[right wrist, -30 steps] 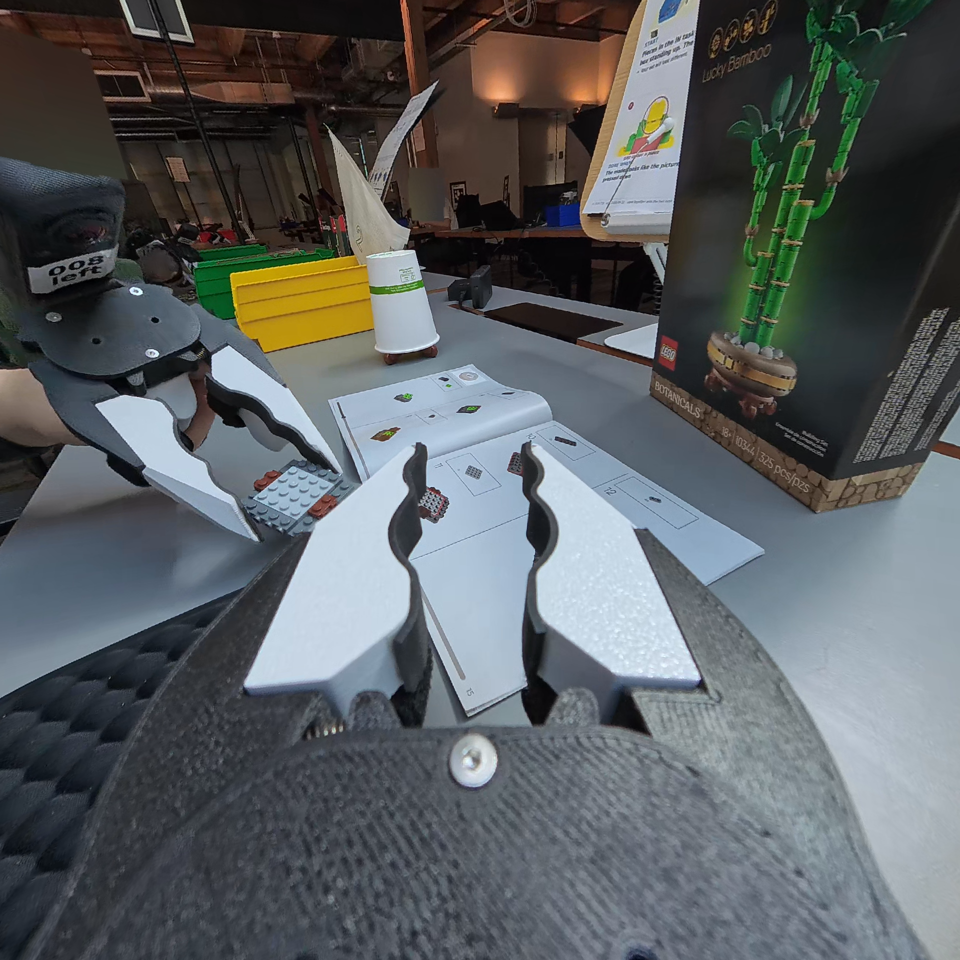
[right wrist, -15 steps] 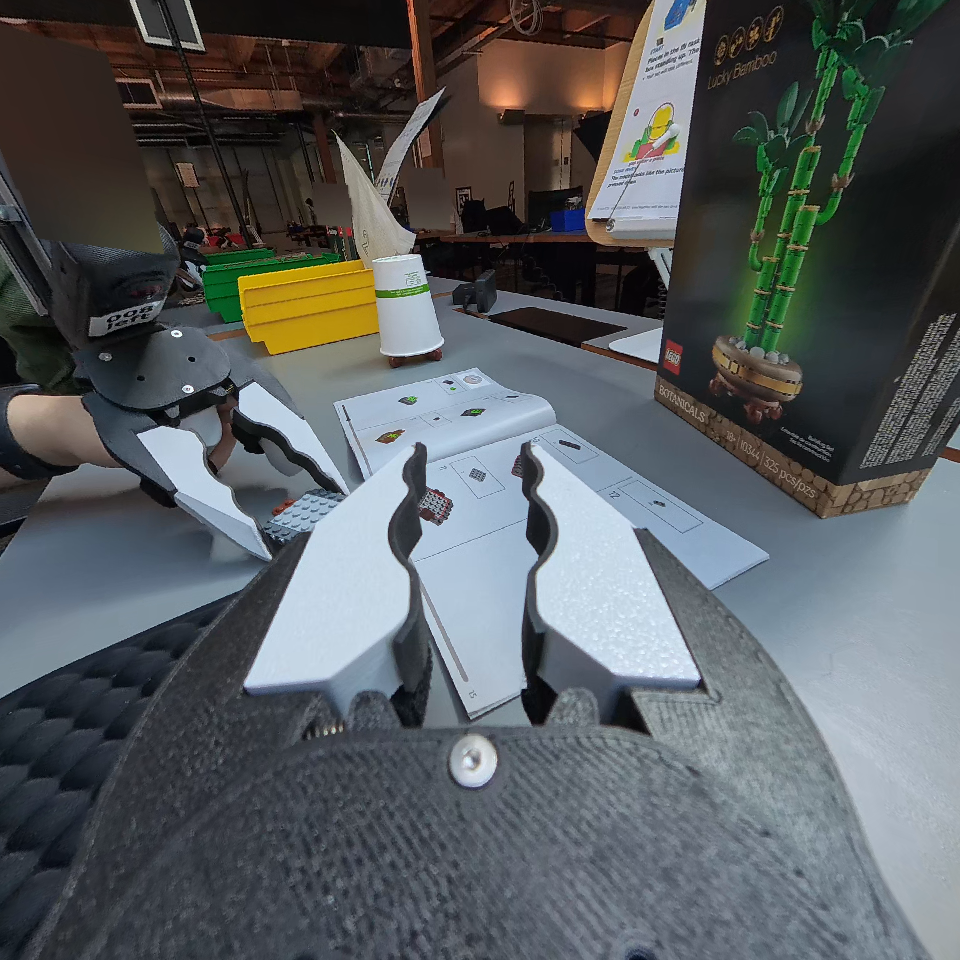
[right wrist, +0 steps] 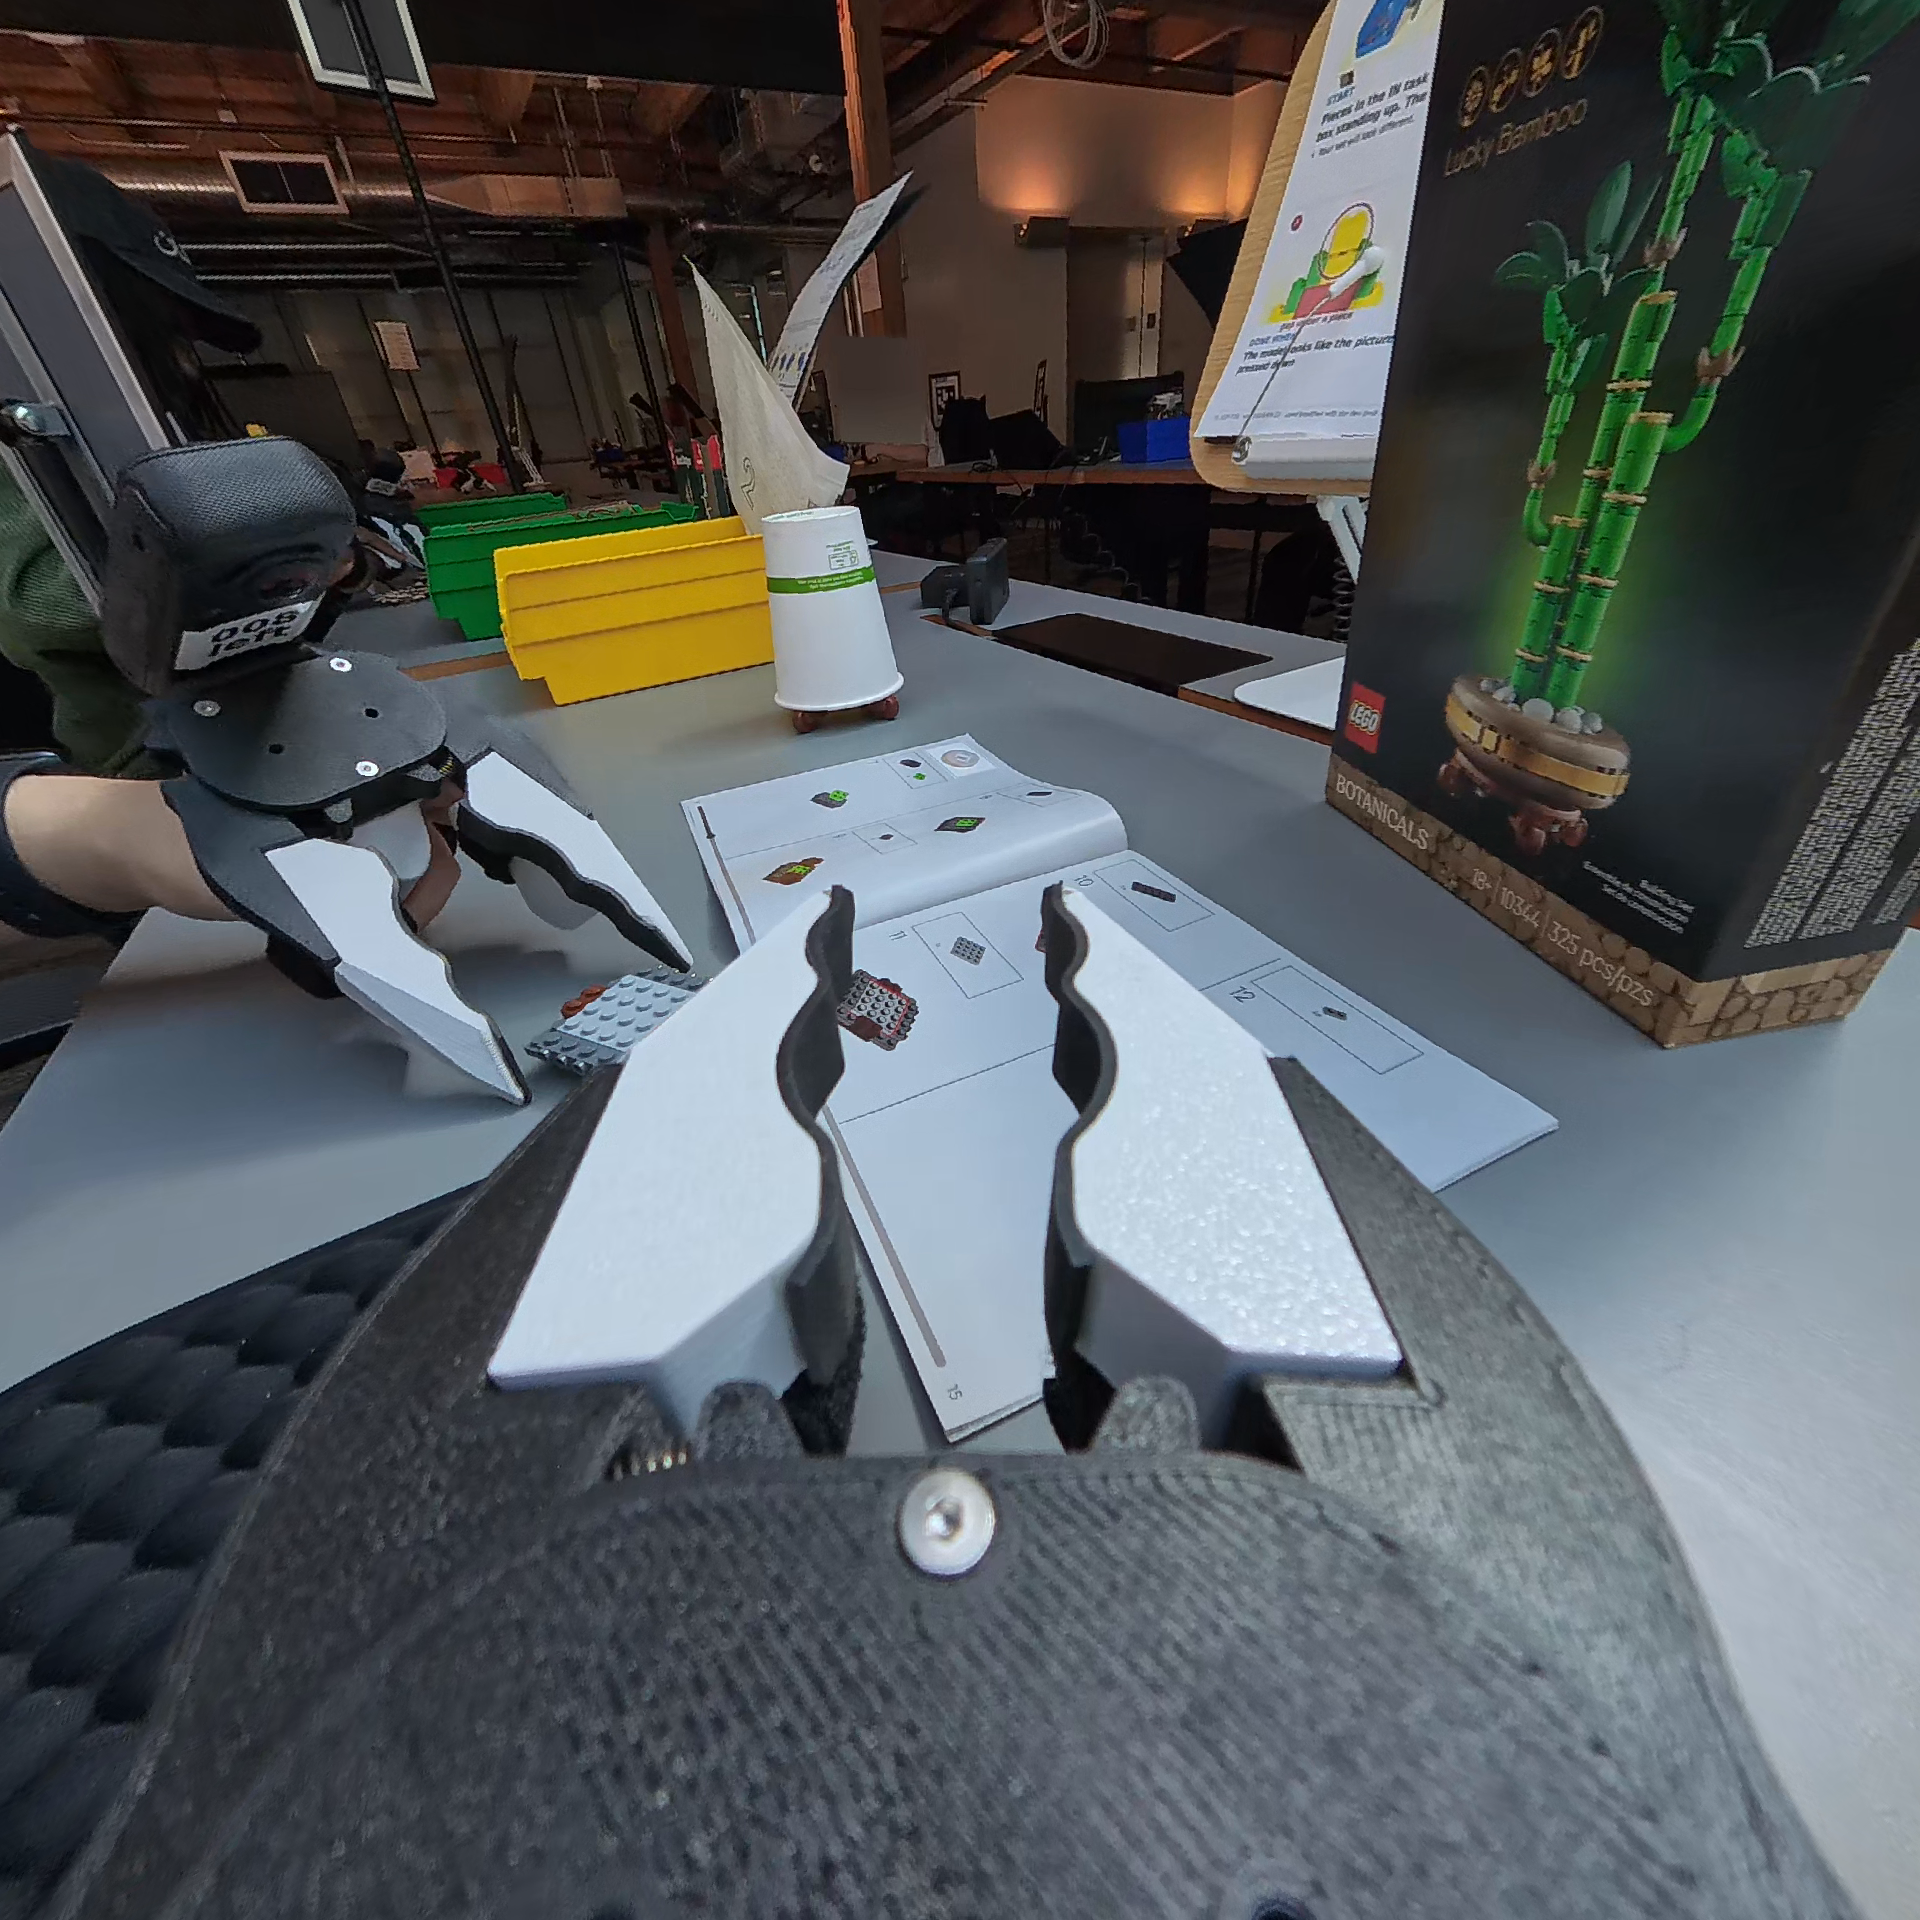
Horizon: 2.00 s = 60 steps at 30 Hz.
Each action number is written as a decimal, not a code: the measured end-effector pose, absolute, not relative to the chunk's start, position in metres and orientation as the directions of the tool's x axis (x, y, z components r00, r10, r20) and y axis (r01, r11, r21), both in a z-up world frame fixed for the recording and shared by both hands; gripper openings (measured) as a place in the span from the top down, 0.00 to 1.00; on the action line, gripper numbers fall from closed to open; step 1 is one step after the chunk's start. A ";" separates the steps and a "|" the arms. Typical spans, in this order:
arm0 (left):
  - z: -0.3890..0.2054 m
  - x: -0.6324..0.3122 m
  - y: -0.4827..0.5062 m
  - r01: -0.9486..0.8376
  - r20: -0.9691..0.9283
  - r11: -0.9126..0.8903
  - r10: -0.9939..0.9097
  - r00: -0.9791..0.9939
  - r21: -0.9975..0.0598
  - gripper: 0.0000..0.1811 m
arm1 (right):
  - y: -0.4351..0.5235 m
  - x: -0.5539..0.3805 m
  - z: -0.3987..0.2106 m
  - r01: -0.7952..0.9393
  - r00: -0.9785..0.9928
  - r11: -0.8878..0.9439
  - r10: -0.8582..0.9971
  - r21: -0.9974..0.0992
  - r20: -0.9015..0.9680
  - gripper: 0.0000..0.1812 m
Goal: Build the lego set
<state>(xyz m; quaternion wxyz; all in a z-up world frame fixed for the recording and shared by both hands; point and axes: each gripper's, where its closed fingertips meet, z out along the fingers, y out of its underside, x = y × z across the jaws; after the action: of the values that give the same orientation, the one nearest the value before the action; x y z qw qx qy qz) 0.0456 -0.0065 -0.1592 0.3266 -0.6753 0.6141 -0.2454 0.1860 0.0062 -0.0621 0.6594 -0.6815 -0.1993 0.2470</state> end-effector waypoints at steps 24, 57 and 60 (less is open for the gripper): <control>-0.151 0.053 -0.015 -0.726 -0.329 0.228 -0.944 -0.003 -0.649 0.94 | 0.005 0.184 -0.062 -0.051 0.790 -0.044 0.610 -0.998 -0.067 0.80; -0.159 0.054 -0.028 -0.728 -0.072 0.255 -0.959 -0.273 -0.636 0.71 | 0.004 0.183 -0.062 -0.046 0.785 -0.043 0.616 -0.998 -0.062 0.80; -0.158 0.043 -0.023 -0.744 -0.019 0.236 -0.957 -0.288 -0.625 0.71 | 0.004 0.183 -0.062 -0.045 0.785 -0.043 0.617 -0.998 -0.062 0.80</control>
<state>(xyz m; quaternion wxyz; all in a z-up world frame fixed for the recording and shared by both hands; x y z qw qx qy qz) 0.0430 -0.0228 -0.1580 0.2049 -0.5602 0.7591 -0.2607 0.1826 0.0039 -0.0617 0.6588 -0.6770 -0.2112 0.2511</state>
